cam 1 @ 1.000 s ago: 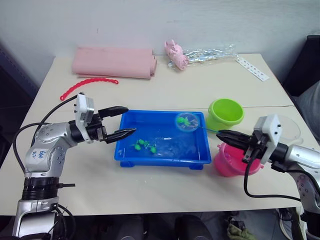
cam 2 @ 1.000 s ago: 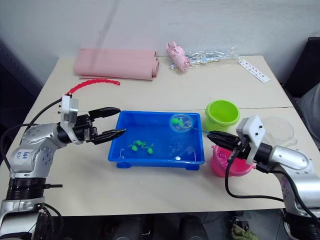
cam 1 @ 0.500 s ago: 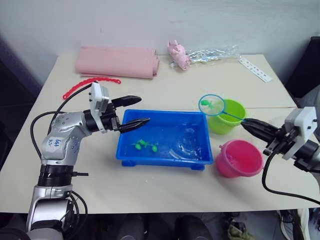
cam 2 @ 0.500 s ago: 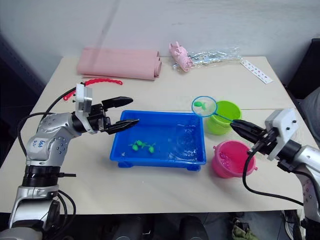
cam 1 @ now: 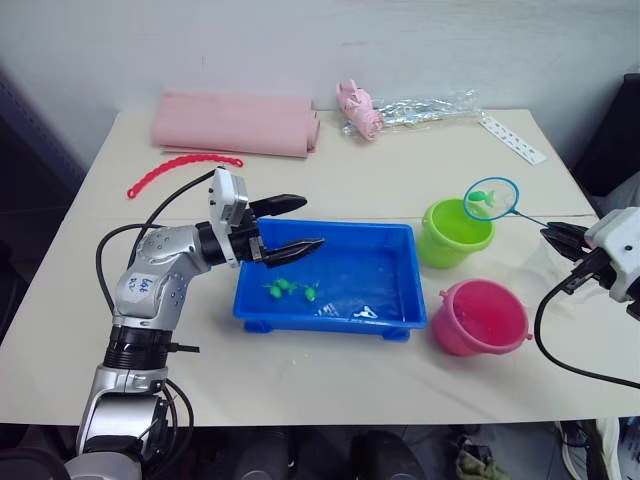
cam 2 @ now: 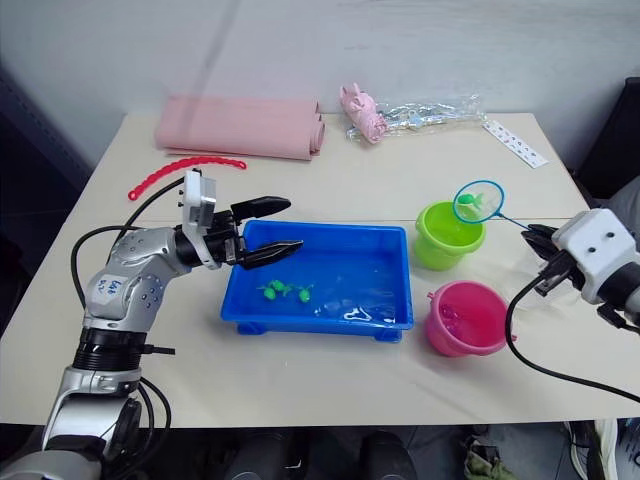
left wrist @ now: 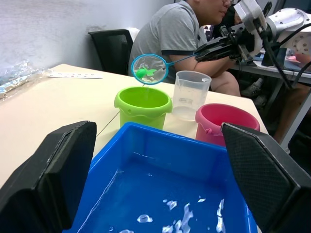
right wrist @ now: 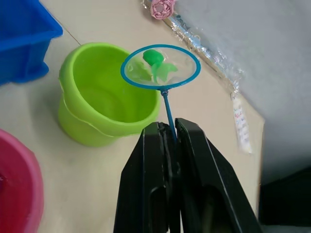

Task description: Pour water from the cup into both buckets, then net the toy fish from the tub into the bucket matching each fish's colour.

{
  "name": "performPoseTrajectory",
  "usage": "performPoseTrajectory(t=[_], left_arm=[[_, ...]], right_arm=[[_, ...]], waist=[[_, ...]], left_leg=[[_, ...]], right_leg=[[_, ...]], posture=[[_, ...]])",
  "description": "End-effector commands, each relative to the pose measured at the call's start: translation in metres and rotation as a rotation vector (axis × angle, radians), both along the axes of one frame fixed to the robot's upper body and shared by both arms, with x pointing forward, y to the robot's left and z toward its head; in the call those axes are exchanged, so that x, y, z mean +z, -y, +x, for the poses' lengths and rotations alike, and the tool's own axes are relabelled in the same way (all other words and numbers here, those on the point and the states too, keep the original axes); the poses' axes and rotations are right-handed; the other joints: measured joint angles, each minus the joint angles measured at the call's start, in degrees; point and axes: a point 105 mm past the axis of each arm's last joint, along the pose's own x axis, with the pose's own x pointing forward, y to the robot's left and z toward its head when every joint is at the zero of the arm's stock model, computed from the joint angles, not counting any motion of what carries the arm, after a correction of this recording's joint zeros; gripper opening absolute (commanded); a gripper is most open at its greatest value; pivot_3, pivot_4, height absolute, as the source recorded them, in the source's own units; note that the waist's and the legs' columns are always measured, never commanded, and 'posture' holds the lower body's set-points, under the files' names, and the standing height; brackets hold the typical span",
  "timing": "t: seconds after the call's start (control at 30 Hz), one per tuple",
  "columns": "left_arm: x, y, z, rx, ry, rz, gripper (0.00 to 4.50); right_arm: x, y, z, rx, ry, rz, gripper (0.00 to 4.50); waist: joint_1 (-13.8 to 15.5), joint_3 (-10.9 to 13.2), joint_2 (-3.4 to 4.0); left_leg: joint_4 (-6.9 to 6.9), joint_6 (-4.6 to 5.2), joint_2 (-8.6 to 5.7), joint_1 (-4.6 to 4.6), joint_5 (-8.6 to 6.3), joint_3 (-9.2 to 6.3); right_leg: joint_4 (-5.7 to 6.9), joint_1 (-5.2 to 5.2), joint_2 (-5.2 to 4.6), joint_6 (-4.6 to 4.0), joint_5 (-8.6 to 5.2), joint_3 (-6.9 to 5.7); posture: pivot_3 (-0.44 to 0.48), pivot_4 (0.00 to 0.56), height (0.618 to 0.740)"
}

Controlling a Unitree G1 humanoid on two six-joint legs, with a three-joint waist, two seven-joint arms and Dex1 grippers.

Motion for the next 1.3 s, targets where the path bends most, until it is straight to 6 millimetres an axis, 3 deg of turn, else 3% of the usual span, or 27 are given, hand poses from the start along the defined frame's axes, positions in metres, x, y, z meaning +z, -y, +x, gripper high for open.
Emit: performPoseTrajectory(t=[0.03,0.2,0.57,0.83,0.9,1.0,1.2,1.3], left_arm=[[0.01,0.004,0.0,-0.008,0.049,-0.022,4.47],[0.01,0.007,0.0,-0.017,0.051,-0.031,4.47],[0.006,0.007,-0.001,-0.015,0.041,-0.046,4.47],[0.002,0.008,-0.001,-0.016,0.033,-0.056,4.47],[0.001,0.007,-0.001,-0.015,0.032,-0.058,4.47],[0.001,0.004,-0.002,-0.01,0.032,-0.058,4.47],[0.0,-0.034,-0.011,-0.014,0.048,-0.041,4.47],[0.001,-0.054,-0.013,0.019,0.062,-0.008,4.47]], right_arm=[[0.004,0.01,0.001,-0.027,0.116,-0.338,0.0],[-0.005,0.02,0.002,-0.044,0.156,-0.511,0.0],[-0.002,0.01,0.003,0.09,0.306,-0.866,0.0],[0.007,0.008,0.007,0.119,0.335,-0.946,0.0],[0.011,0.006,0.006,0.105,0.352,-0.881,0.0],[0.023,0.003,0.006,0.05,0.377,-0.603,0.0],[0.041,-0.033,0.0,0.183,0.214,0.036,0.0],[0.027,-0.067,-0.004,0.341,0.025,0.068,0.0]], waist=[[0.15,0.0,0.0],[0.18,0.0,0.0],[0.1,0.0,0.0],[0.05,0.01,0.02],[0.08,0.01,0.02],[0.08,0.02,0.02],[-0.4,0.05,0.03],[-0.91,0.05,0.04]], left_leg=[[0.0,0.0,0.0,0.0,0.0,0.0],[0.03,0.0,0.0,-0.01,0.01,0.0],[0.05,-0.02,0.01,0.0,0.03,0.0],[0.07,-0.02,0.02,0.0,0.04,0.0],[0.07,-0.02,0.02,0.0,0.04,0.0],[0.07,-0.02,0.02,0.0,0.04,0.0],[0.12,0.0,0.05,0.0,0.03,-0.02],[0.13,0.0,0.09,0.01,0.04,-0.03]], right_leg=[[-0.01,0.0,0.0,0.0,0.0,0.0],[0.0,0.01,0.0,0.0,0.0,-0.01],[0.03,0.0,0.01,0.0,0.0,0.0],[0.05,0.0,0.02,0.0,0.0,0.02],[0.05,0.0,0.02,0.0,0.0,0.01],[0.05,0.0,0.02,0.0,0.0,0.01],[0.1,0.05,0.06,0.0,0.0,-0.04],[0.16,0.05,0.09,0.0,0.0,-0.07]], posture=[[0.0,0.15,0.74],[0.0,0.15,0.74],[0.0,0.15,0.74],[0.0,0.15,0.74],[0.0,0.15,0.74],[0.0,0.15,0.74],[0.0,0.15,0.74],[0.0,0.15,0.74]])
